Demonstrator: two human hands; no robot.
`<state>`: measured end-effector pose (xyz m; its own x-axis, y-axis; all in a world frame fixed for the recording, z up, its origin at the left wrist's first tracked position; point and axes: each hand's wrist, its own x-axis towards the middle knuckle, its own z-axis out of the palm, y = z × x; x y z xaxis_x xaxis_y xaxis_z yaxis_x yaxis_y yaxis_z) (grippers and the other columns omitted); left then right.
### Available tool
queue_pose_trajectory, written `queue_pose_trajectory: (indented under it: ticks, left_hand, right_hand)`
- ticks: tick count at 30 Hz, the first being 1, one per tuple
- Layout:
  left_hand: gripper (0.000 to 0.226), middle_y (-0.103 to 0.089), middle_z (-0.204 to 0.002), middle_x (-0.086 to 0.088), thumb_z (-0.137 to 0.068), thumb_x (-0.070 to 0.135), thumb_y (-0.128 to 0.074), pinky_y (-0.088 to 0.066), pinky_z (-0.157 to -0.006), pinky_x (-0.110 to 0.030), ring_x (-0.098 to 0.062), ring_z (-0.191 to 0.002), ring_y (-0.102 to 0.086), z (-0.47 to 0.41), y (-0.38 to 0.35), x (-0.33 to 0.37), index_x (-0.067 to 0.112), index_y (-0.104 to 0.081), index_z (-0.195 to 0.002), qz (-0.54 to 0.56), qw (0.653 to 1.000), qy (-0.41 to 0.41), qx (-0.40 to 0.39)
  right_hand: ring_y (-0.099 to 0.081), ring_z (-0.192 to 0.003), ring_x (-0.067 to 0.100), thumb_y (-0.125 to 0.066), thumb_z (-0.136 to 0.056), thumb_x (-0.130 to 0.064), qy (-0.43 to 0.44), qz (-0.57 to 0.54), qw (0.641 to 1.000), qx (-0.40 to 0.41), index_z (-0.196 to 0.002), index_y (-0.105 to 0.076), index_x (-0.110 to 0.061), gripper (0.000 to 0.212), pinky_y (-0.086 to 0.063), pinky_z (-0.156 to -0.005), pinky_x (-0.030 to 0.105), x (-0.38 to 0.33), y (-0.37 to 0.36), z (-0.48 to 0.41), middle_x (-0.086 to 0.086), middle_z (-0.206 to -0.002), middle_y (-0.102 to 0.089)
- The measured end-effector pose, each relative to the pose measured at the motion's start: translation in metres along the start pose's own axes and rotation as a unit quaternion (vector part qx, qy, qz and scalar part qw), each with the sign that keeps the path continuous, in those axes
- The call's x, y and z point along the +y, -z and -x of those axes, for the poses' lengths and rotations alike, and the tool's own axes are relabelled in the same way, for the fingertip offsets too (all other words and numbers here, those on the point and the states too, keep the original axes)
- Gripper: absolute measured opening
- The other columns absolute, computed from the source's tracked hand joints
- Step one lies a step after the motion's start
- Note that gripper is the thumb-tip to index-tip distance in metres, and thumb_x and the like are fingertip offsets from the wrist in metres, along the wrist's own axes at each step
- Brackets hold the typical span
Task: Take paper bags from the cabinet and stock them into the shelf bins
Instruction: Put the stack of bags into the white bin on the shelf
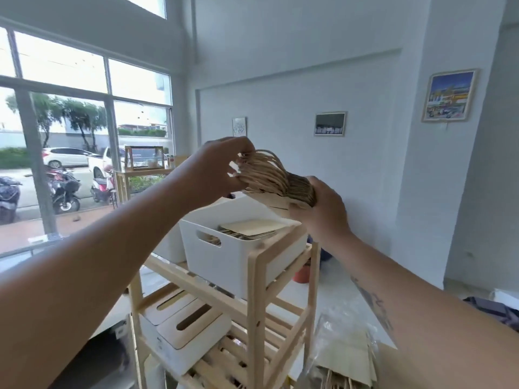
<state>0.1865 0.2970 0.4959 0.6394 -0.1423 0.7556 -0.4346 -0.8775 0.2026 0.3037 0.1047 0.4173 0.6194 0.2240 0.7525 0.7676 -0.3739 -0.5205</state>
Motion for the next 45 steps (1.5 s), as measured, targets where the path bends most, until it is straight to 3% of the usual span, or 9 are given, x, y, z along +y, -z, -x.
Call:
queue_pose_trajectory:
  ticks: [3,11,16,20,26,31,35,39,45]
  left_hand:
    - [0.033,-0.059,-0.091,0.000,-0.074,0.002,-0.078,-0.050,-0.066,-0.025,-0.021,-0.074,-0.057,-0.005,-0.008,-0.059,0.011,-0.059,-0.099,-0.072,0.997,-0.025,-0.008]
    - [0.032,-0.065,-0.096,-0.004,-0.082,0.021,-0.076,-0.054,-0.068,-0.038,-0.027,-0.079,-0.065,-0.018,-0.058,-0.164,0.011,-0.057,-0.105,-0.165,0.981,-0.030,-0.099]
    - [0.080,-0.060,-0.122,0.001,-0.066,0.049,-0.087,-0.052,-0.096,-0.039,-0.021,-0.107,-0.059,-0.013,-0.078,-0.195,0.023,-0.048,-0.131,-0.107,0.904,0.160,-0.382]
    - [0.087,-0.034,-0.144,0.004,-0.063,0.057,-0.084,-0.036,-0.111,-0.041,-0.020,-0.131,-0.034,-0.021,-0.082,-0.188,0.031,-0.044,-0.137,-0.063,0.944,0.117,-0.302]
    - [0.097,-0.027,-0.162,0.003,-0.081,0.058,-0.071,-0.033,-0.115,-0.045,-0.026,-0.144,-0.034,-0.017,-0.115,-0.185,0.032,-0.016,-0.156,-0.193,0.854,0.163,-0.454]
    - [0.087,-0.045,-0.150,0.000,-0.078,0.058,-0.073,-0.041,-0.109,-0.046,-0.026,-0.132,-0.047,-0.017,-0.105,-0.175,0.027,-0.036,-0.150,-0.156,0.889,0.181,-0.391]
    - [0.071,-0.053,-0.143,0.001,-0.081,0.058,-0.070,-0.043,-0.106,-0.041,-0.023,-0.125,-0.051,-0.021,-0.095,-0.158,0.025,-0.049,-0.140,-0.121,0.924,0.184,-0.313]
    - [0.047,-0.062,-0.126,0.005,-0.090,0.047,-0.063,-0.045,-0.091,-0.031,-0.015,-0.107,-0.056,-0.031,-0.089,-0.113,0.023,-0.057,-0.130,-0.134,0.951,0.129,-0.248]
    - [0.044,-0.060,-0.127,0.009,-0.093,0.046,-0.060,-0.044,-0.095,-0.026,-0.014,-0.114,-0.058,-0.029,-0.113,-0.017,0.022,-0.060,-0.130,-0.090,0.960,0.092,-0.248]
  right_hand:
    - [-0.062,-0.088,0.023,-0.065,-0.071,-0.030,-0.021,0.011,0.999,-0.031,-0.105,-0.059,-0.034,0.034,-0.053,-0.076,0.045,0.013,-0.058,-0.030,-0.010,-0.087,-0.067]
    - [-0.063,-0.103,0.024,-0.069,-0.075,-0.046,-0.084,0.135,0.966,-0.202,-0.122,-0.056,-0.039,0.050,-0.052,-0.085,0.037,0.058,-0.142,-0.076,-0.006,-0.111,-0.069]
    - [-0.036,-0.140,0.033,-0.073,-0.050,-0.077,-0.169,0.267,0.851,-0.420,-0.153,-0.014,-0.039,0.125,-0.037,-0.109,0.047,0.071,-0.167,-0.085,0.003,-0.159,-0.028]
    - [-0.009,-0.151,0.032,-0.075,-0.034,-0.081,-0.200,0.302,0.816,-0.451,-0.151,0.014,-0.044,0.152,-0.026,-0.117,0.052,0.070,-0.166,-0.087,0.001,-0.166,0.004]
    - [-0.012,-0.150,0.035,-0.083,-0.057,-0.061,-0.193,0.356,0.795,-0.451,-0.148,0.029,-0.035,0.146,-0.031,-0.114,0.050,0.067,-0.163,-0.083,0.015,-0.165,0.003]
    - [-0.041,-0.137,0.031,-0.090,-0.063,-0.044,-0.164,0.316,0.827,-0.434,-0.156,0.007,-0.031,0.135,-0.041,-0.107,0.044,0.055,-0.142,-0.083,0.006,-0.157,-0.036]
    - [-0.053,-0.122,0.025,-0.075,-0.082,-0.036,-0.111,0.335,0.853,-0.383,-0.145,-0.041,-0.025,0.072,-0.046,-0.094,0.032,0.044,-0.107,-0.077,0.006,-0.144,-0.051]
    - [-0.051,-0.129,0.025,-0.060,-0.093,-0.039,-0.142,0.304,0.894,-0.298,-0.145,-0.043,-0.028,0.055,-0.043,-0.104,0.038,0.045,-0.065,-0.062,0.003,-0.149,-0.047]
    - [-0.054,-0.120,0.026,-0.052,-0.097,-0.037,-0.175,0.308,0.899,-0.257,-0.143,-0.045,-0.027,0.047,-0.048,-0.097,0.041,0.060,0.011,-0.010,0.003,-0.143,-0.049]
